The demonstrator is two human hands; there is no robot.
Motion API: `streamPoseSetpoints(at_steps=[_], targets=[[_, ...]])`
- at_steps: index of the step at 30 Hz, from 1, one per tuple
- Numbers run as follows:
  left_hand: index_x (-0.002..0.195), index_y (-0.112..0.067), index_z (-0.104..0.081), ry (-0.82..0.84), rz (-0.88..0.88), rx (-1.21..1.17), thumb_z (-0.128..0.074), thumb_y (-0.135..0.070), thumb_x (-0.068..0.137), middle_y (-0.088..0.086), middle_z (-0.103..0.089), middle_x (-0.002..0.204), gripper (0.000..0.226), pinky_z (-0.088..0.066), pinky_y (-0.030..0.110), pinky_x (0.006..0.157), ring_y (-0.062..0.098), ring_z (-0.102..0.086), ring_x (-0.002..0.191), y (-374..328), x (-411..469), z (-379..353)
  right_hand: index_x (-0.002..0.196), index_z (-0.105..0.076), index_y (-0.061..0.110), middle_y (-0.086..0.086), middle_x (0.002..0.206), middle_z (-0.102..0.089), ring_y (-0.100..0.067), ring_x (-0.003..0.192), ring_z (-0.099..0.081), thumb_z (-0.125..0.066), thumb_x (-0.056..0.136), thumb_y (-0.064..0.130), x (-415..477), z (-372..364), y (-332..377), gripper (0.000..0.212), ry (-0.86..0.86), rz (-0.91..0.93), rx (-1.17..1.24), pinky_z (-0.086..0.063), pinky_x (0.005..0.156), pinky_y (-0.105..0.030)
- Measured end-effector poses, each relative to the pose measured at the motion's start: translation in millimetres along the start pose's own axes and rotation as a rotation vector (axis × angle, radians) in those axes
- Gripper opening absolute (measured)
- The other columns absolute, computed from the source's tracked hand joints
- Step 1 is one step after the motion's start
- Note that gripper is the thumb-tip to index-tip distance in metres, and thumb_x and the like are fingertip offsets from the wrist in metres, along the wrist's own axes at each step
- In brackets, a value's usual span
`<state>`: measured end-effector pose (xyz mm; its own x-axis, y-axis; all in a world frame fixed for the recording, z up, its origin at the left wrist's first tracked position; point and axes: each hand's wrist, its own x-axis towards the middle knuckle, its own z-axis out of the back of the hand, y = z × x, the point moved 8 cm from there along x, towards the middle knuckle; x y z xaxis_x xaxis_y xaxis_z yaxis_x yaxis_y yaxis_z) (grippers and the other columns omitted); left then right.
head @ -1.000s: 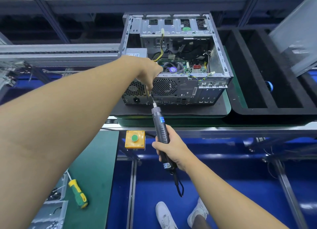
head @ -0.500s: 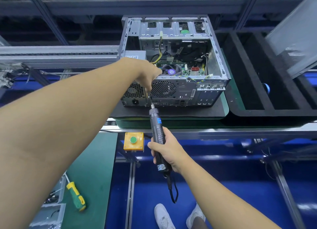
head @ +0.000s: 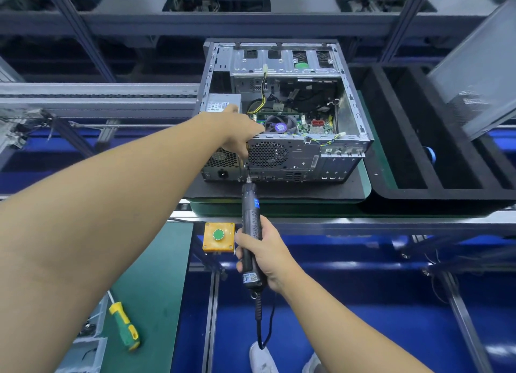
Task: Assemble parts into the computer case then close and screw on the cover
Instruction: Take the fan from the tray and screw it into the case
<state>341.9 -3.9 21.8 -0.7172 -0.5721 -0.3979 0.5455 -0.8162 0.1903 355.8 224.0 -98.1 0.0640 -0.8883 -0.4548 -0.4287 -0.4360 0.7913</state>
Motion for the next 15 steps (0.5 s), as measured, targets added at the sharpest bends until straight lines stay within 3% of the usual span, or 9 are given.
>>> streamPoseSetpoints(at_steps=[2,7,15], targets=[[0.118,-0.019,-0.045,0.012,0.012,0.002,-0.068,-0.049,0.083,-0.007,-0.053,0.083,0.052,-0.023,0.050,0.110,0.026,-0.053,0.098,1.8,0.1,-0.2,0.111,-0.051,0.012,-0.011,0.081,-0.058,-0.020,0.062,-0.057,-0.069,0.089,0.010,0.0,-0.1,1.1,0.029,0.008,0.005,0.004,-0.052,0.053,-0.033],[0.123,-0.018,-0.044,0.019,0.014,-0.002,-0.068,-0.048,0.084,-0.013,-0.043,0.073,0.054,-0.022,0.049,0.109,0.026,-0.055,0.098,0.7,-0.2,-0.2,0.111,-0.051,0.010,-0.011,0.077,-0.058,-0.020,0.060,-0.056,-0.072,0.086,0.011,0.9,1.2,3.8,0.033,0.014,0.001,-0.032,-0.053,0.055,-0.034],[0.127,-0.017,-0.045,0.030,0.033,-0.040,-0.068,-0.047,0.086,-0.013,-0.043,0.074,0.056,-0.019,0.049,0.113,0.024,-0.052,0.098,0.5,-3.1,1.2,0.114,-0.049,0.013,-0.010,0.085,-0.057,-0.026,0.066,-0.056,-0.076,0.082,0.012,5.3,2.5,5.7,0.042,0.008,0.040,-0.068,-0.053,0.059,-0.037]])
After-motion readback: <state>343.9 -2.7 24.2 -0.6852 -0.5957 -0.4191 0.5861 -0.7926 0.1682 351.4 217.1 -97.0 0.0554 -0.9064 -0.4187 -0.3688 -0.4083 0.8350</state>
